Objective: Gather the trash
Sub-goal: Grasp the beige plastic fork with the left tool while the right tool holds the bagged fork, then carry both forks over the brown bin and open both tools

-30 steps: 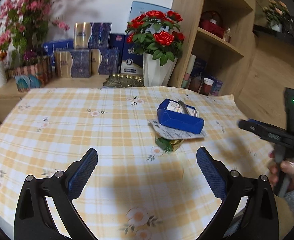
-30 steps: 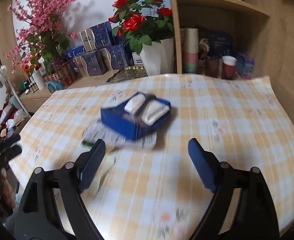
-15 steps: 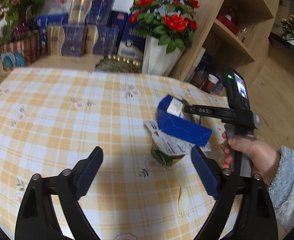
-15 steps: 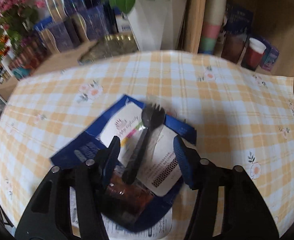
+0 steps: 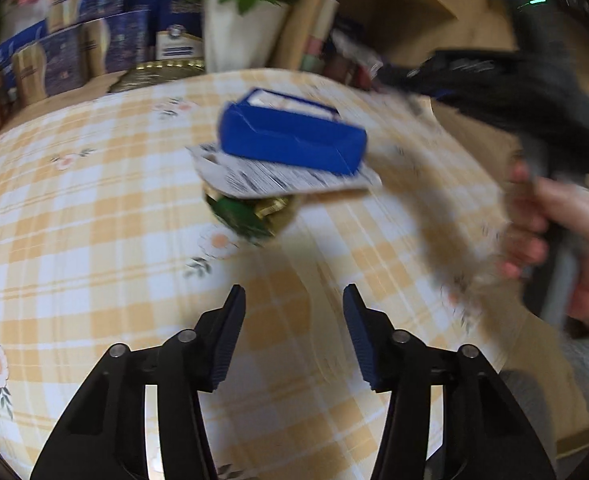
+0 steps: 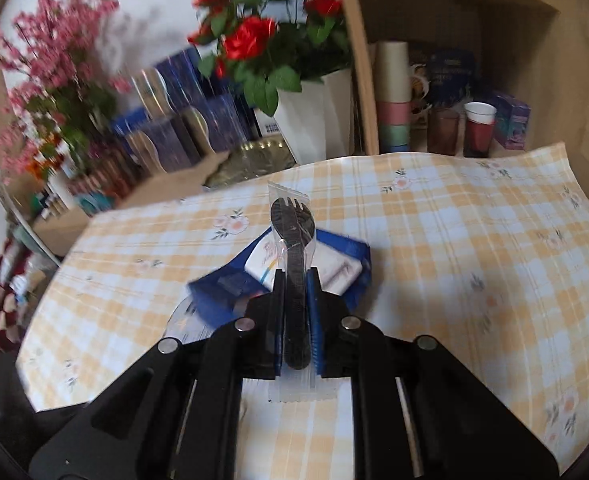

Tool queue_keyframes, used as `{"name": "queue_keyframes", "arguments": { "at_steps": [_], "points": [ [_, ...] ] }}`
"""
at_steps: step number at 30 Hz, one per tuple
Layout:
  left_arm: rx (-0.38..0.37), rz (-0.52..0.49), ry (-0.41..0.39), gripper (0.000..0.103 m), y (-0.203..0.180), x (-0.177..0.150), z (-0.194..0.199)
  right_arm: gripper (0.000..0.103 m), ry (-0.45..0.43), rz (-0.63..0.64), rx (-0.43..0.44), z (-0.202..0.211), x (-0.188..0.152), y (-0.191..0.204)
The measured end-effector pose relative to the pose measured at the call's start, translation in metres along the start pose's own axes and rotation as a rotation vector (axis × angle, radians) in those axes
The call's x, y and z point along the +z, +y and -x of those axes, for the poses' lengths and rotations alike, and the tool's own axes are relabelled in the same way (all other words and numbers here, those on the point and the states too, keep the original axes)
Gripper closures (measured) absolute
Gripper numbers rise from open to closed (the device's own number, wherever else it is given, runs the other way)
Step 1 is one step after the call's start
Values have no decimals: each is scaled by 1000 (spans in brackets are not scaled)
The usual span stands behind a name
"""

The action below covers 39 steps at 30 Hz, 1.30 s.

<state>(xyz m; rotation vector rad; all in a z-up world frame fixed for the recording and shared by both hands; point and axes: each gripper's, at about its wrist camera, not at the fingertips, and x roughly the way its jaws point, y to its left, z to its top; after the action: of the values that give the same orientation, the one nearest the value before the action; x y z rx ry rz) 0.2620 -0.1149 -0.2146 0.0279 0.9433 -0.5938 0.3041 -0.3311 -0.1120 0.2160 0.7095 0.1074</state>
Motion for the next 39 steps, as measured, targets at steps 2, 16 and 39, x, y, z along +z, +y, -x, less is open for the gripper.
{"name": "queue_keyframes", "arguments": {
  "at_steps": [2, 16, 39],
  "points": [
    [8, -24, 20, 56, -9, -4, -8, 89, -22, -9, 5, 18, -18, -5],
    [158, -78, 63, 82, -35, -2, -42, 89, 12, -78, -9, 95, -140, -24],
    [4, 20, -94, 88, -16, -57, 104, 89, 32, -13, 43, 135, -187, 22]
  ]
}}
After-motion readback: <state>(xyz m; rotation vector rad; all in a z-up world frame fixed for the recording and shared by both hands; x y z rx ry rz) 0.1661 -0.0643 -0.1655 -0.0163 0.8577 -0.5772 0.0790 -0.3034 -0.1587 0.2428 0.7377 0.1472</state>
